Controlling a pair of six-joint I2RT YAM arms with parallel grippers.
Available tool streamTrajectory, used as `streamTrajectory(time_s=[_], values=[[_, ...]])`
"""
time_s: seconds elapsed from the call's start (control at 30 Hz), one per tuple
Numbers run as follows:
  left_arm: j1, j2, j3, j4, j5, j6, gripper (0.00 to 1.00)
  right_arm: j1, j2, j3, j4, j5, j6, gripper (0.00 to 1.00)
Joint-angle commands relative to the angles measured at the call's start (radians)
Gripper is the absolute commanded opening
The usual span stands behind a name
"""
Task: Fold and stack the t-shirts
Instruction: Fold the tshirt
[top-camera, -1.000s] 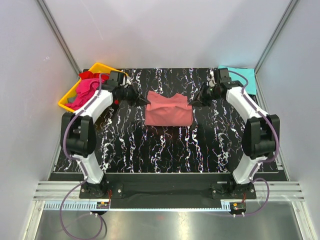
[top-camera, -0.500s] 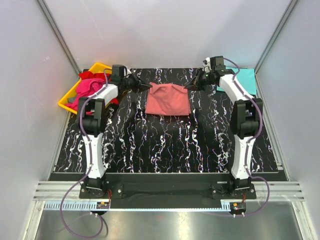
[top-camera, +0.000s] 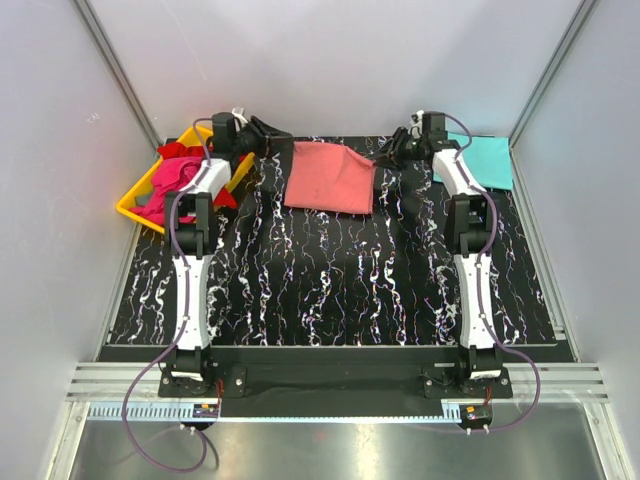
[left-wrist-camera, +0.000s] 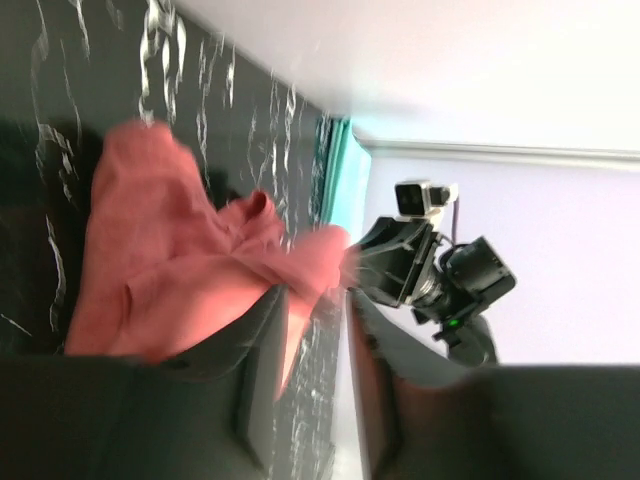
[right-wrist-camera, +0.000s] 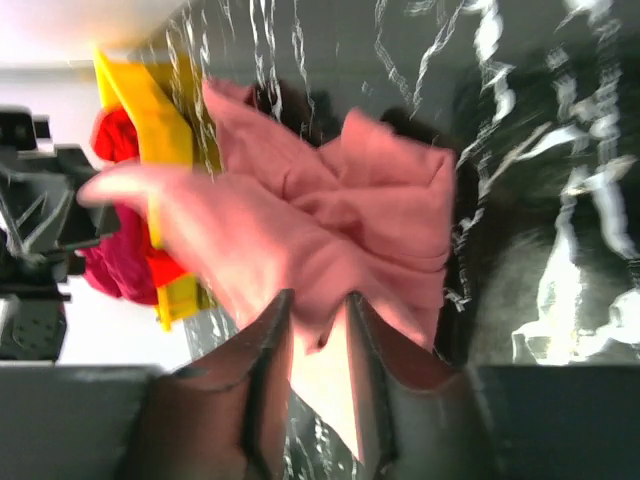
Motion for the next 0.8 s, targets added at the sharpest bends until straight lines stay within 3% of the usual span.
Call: streamTrajectory(time_s=[0.0,0.03,0.07,0.1,0.17,0.2,0.23,0.37,0.5,0.53,0.57,0.63,0.67,0.77], values=[[0.019,-0.017,0.075,-0.001,-0.046,0.09,0.44,-0.025,-0.084,-0.022,0.122,-0.003,0.013,0.45],[0.022,-0.025,0.066,-0.019,-0.049,0.112,0.45,-0.028,-0.086,-0.021,0.114,-0.008,-0.001,0.57],[0.025,-0.046,0.053,-0.048,-0.056,0.129,0.46,-0.026,-0.086,0.001,0.061,0.01,-0.04,0.85],[0.026,-0.061,0.032,-0.053,-0.061,0.141,0.47,-0.026,-0.089,0.007,0.032,0.024,-0.06,0.93],[0.026,-0.106,-0.042,-0.053,-0.075,0.178,0.49,-0.029,-0.119,-0.032,0.004,0.03,-0.088,0.93],[0.023,-0.118,-0.062,-0.058,-0.073,0.193,0.64,-0.031,-0.136,-0.06,0.002,0.026,-0.11,0.93],[0.022,-0.129,-0.089,-0.059,-0.067,0.224,0.66,-0.029,-0.158,-0.092,0.005,0.026,-0.12,0.92],[0.002,-0.173,-0.122,-0.128,-0.026,0.308,0.56,-0.025,-0.273,-0.305,0.027,0.024,-0.18,0.87],[-0.035,-0.232,-0.204,-0.159,-0.041,0.42,0.56,0.007,-0.295,-0.347,-0.059,0.05,-0.321,0.78],[-0.044,-0.236,-0.215,-0.159,-0.041,0.434,0.56,0.014,-0.291,-0.344,-0.071,0.055,-0.337,0.74],[-0.052,-0.235,-0.212,-0.16,-0.038,0.447,0.56,0.015,-0.287,-0.341,-0.082,0.055,-0.343,0.58],[-0.07,-0.22,-0.189,-0.151,-0.015,0.453,0.57,0.015,-0.288,-0.338,-0.076,0.055,-0.32,0.44],[-0.075,-0.197,-0.185,-0.1,0.008,0.438,0.56,0.015,-0.291,-0.347,-0.03,0.04,-0.291,0.39],[-0.081,-0.129,-0.184,0.112,0.019,0.295,0.56,0.017,-0.278,-0.37,0.097,-0.025,-0.201,0.39]])
